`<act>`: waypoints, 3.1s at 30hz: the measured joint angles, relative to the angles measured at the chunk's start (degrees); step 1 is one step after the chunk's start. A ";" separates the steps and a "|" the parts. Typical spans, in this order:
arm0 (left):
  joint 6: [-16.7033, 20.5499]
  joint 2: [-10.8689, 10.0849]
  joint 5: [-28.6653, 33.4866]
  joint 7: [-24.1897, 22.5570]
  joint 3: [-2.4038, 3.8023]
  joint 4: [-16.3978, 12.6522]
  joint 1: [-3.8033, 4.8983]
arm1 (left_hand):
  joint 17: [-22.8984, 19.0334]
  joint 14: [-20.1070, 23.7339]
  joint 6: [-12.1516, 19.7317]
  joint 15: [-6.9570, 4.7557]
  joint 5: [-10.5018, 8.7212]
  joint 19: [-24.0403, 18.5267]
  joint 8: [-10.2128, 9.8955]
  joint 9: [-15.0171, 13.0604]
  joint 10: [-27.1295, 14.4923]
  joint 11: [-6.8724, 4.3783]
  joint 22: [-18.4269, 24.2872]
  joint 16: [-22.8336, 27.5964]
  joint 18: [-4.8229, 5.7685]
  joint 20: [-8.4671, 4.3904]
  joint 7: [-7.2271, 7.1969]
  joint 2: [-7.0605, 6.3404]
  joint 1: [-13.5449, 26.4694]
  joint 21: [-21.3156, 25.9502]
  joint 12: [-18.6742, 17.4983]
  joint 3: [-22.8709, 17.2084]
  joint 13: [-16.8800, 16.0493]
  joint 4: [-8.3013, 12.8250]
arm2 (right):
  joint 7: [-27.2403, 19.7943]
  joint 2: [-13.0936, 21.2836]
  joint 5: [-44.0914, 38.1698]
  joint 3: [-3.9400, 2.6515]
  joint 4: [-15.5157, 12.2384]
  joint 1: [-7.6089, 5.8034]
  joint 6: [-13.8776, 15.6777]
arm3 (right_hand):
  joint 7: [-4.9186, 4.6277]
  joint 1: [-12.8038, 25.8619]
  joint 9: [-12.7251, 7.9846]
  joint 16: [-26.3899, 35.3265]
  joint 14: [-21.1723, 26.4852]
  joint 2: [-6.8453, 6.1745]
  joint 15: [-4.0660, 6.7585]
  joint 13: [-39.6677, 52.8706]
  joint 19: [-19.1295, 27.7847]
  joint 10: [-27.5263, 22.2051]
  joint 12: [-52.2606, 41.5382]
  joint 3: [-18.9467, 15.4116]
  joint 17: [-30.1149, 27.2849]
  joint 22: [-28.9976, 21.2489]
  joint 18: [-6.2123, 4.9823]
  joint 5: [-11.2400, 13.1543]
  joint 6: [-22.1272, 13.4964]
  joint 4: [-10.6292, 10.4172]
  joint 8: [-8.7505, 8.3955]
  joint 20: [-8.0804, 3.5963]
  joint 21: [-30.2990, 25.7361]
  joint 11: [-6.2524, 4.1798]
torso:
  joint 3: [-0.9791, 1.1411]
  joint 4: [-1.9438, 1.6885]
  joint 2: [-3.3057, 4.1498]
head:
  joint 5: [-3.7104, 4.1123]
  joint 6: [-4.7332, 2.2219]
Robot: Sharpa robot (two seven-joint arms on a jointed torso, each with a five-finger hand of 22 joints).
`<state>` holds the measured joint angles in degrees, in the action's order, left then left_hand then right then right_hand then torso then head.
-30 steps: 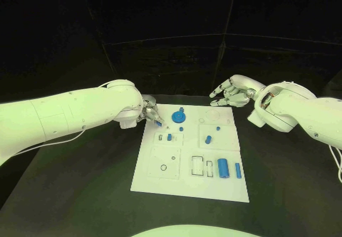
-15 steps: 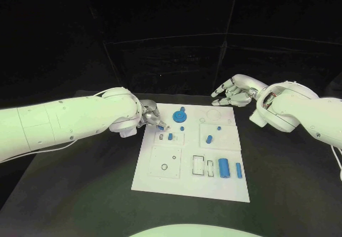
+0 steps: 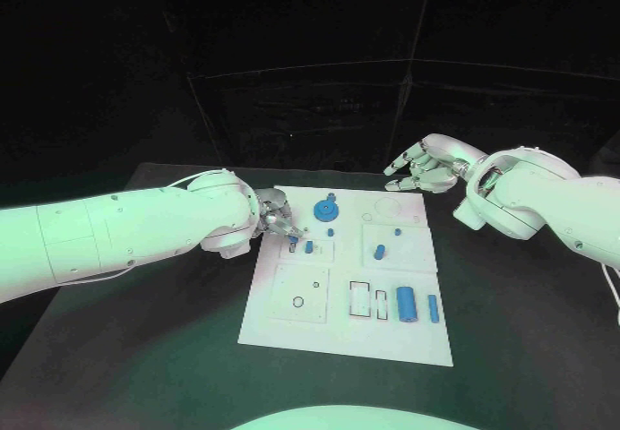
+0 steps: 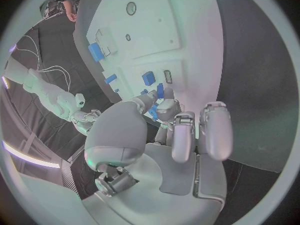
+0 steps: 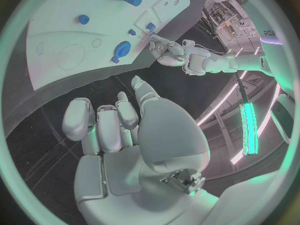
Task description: Assemble the parts on the task board
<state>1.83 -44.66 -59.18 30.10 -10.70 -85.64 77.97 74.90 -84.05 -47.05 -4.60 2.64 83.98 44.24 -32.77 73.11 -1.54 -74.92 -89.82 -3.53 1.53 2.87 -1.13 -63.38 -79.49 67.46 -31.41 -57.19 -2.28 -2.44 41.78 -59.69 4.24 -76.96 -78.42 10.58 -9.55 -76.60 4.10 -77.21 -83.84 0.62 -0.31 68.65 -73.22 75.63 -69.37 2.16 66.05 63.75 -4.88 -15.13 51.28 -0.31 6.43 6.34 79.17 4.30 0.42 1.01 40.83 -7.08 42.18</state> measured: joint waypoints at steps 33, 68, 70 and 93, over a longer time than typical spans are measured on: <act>-3.82 0.25 -1.19 0.88 -0.48 0.56 -0.29 | 0.00 0.00 -0.08 0.00 -0.09 0.00 0.16 -0.06 0.20 -0.20 0.01 0.00 0.00 0.00 -0.30 -1.10 0.02 0.00 0.21 -0.71 -0.21 1.03 | -0.05 0.01 0.00 0.01 0.00 0.00 0.00 | 0.00 0.00 0.00 0.00 0.00 0.00 0.00 0.01 0.00 0.00 0.00 0.00 0.01 0.01 0.00 0.00 0.00 0.00 0.00 0.00 0.00 0.00 | 0.04 0.03 0.04 | -0.10 0.41; -4.56 0.29 -1.40 1.16 -0.58 0.50 -0.30 | 0.00 0.00 -0.40 0.01 -0.21 0.00 0.88 -0.32 0.62 -0.20 0.01 0.00 0.00 0.00 -0.61 -1.27 0.23 0.00 0.45 -0.32 -0.51 1.43 | -0.09 0.06 0.00 0.00 -0.03 0.00 -0.01 | 0.00 0.00 0.00 0.00 0.00 0.00 0.00 0.02 0.00 0.00 0.00 0.00 0.01 -0.08 0.00 0.00 0.00 0.00 0.00 0.00 -0.25 0.00 | 0.03 0.00 0.01 | -0.10 0.42; -4.59 0.30 -1.40 1.17 -0.58 0.56 -0.30 | 0.00 0.00 -0.41 0.01 -0.21 0.00 1.11 -0.32 0.62 -0.20 0.01 0.00 0.00 0.00 -0.61 -1.28 0.24 0.00 0.66 -0.17 -0.51 1.59 | -0.10 0.06 0.00 0.00 -0.03 0.00 -0.01 | 0.00 0.00 0.00 0.00 0.00 0.00 0.00 0.02 0.00 0.00 0.00 0.00 0.01 -0.08 0.00 0.00 0.00 0.00 0.00 0.00 -0.25 0.00 | 0.03 0.00 0.02 | -0.10 0.40; -4.64 0.96 -1.40 1.42 -0.69 1.62 -0.41 | 0.00 0.00 -2.19 -0.41 -0.15 0.00 2.20 -0.71 0.92 -0.51 0.01 0.00 0.00 0.00 -1.25 -2.46 6.58 0.00 1.16 4.48 -1.08 0.27 | -0.07 0.21 -0.01 0.00 -0.14 0.01 -0.01 | 0.00 0.00 0.00 0.00 0.00 0.00 0.00 -0.15 0.00 0.00 0.00 -0.15 -0.14 -0.19 0.00 0.00 0.00 -0.15 0.00 0.00 -0.25 0.00 | 0.06 0.07 0.05 | 0.10 0.54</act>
<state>-2.81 -43.70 -60.59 31.52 -11.39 -84.02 77.56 74.90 -84.05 -49.24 -5.02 2.49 83.98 46.44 -33.48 74.03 -2.05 -74.91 -89.82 -3.53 1.54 1.63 -3.59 -56.80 -79.49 68.62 -26.92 -58.27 -2.01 -2.51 41.98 -59.69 4.24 -77.10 -78.42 10.57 -9.55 -76.60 4.10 -77.22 -83.84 0.62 -0.31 68.50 -73.22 75.63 -69.38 2.01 65.91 63.56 -4.87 -15.13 51.28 -0.46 6.43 6.34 78.92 4.30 0.48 1.08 40.88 -6.98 42.71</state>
